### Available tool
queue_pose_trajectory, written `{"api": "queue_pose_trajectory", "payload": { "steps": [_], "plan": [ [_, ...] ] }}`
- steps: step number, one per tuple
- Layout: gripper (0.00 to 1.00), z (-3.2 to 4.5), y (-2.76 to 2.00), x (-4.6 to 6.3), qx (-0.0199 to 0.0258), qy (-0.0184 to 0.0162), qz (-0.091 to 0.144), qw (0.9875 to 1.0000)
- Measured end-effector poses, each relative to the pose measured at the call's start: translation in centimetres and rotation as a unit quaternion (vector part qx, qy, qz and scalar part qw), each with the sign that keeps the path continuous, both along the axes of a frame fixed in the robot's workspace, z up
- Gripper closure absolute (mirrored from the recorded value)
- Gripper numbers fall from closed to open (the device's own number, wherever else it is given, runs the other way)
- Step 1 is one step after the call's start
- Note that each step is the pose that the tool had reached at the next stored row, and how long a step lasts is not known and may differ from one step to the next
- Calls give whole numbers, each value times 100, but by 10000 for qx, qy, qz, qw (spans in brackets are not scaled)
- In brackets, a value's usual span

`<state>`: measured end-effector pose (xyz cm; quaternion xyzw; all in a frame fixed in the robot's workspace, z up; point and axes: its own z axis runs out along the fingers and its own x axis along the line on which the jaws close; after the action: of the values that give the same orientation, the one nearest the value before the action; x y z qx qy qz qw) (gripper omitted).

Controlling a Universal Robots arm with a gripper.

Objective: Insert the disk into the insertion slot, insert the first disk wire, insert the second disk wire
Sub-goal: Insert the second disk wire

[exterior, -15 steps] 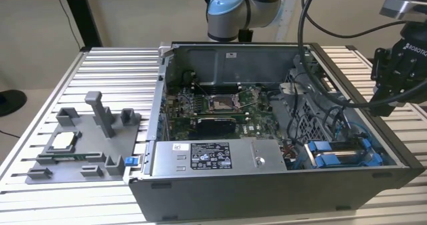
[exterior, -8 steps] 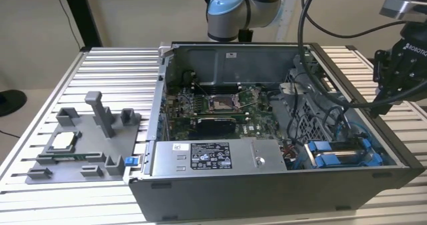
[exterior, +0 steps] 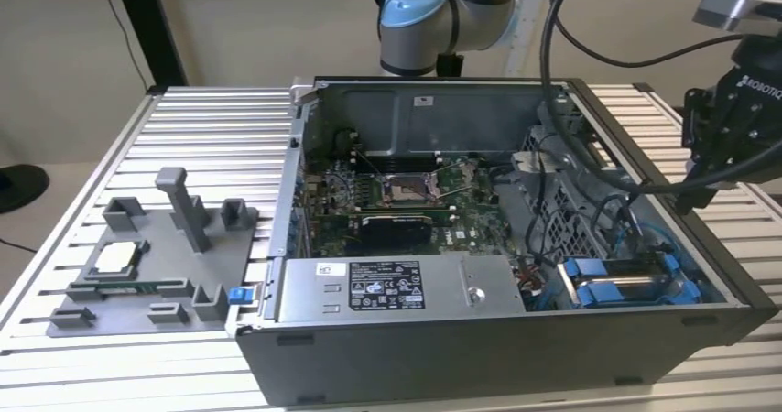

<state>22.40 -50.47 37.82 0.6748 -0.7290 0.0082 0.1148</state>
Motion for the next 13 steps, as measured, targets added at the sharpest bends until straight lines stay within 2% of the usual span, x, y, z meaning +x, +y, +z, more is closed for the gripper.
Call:
{"api": "queue_pose_trajectory", "payload": {
  "steps": [5,8,13],
  "plan": [
    [100,3,-37,-182,-1,-16,0,10000],
    [100,3,-73,-305,-1,-40,-1,10000],
    [100,4,-162,-469,-2,-98,0,10000]
  ]
}}
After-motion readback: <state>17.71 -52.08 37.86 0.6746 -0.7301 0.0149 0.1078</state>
